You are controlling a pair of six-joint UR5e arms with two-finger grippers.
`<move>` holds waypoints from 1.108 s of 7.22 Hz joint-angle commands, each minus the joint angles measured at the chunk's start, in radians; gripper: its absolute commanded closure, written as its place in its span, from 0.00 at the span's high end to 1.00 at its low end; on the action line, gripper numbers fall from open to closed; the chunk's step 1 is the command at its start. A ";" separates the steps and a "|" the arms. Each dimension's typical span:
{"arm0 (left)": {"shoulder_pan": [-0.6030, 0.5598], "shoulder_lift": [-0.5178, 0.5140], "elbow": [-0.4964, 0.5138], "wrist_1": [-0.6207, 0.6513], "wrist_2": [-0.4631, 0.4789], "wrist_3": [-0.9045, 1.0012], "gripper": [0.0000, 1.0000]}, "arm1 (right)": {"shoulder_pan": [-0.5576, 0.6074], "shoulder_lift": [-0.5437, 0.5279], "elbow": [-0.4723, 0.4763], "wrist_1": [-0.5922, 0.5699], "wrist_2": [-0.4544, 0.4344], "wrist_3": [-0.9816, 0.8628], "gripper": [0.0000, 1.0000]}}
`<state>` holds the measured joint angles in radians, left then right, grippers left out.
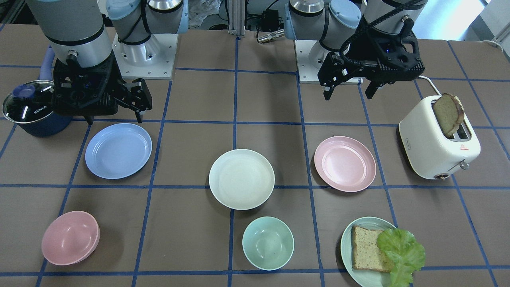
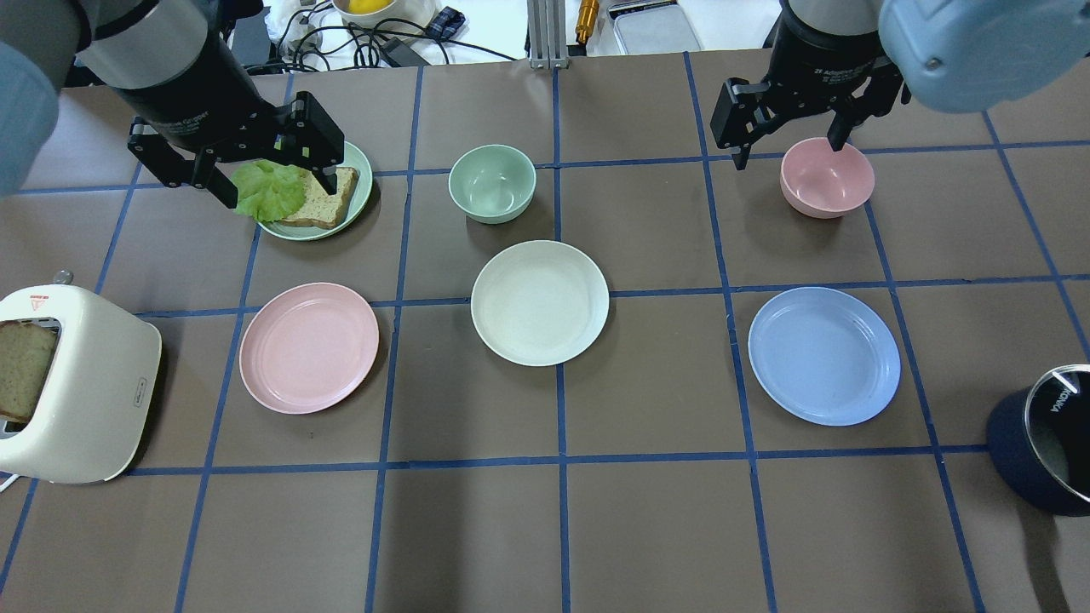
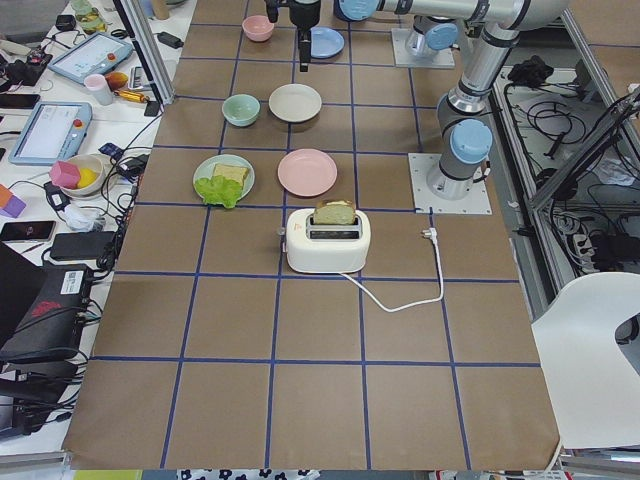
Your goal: Stack three plates with pink and blue
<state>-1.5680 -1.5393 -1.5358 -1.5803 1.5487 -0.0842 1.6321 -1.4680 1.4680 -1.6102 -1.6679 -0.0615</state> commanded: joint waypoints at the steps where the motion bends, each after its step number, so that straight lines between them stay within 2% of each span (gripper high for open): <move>1: 0.000 0.001 0.000 0.000 0.001 0.000 1.00 | -0.001 0.000 0.000 -0.002 -0.001 0.000 1.00; 8: -0.001 0.005 -0.010 -0.001 -0.001 -0.002 1.00 | -0.005 0.002 0.002 -0.027 -0.001 -0.001 1.00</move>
<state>-1.5688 -1.5351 -1.5450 -1.5815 1.5479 -0.0858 1.6276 -1.4666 1.4684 -1.6336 -1.6689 -0.0628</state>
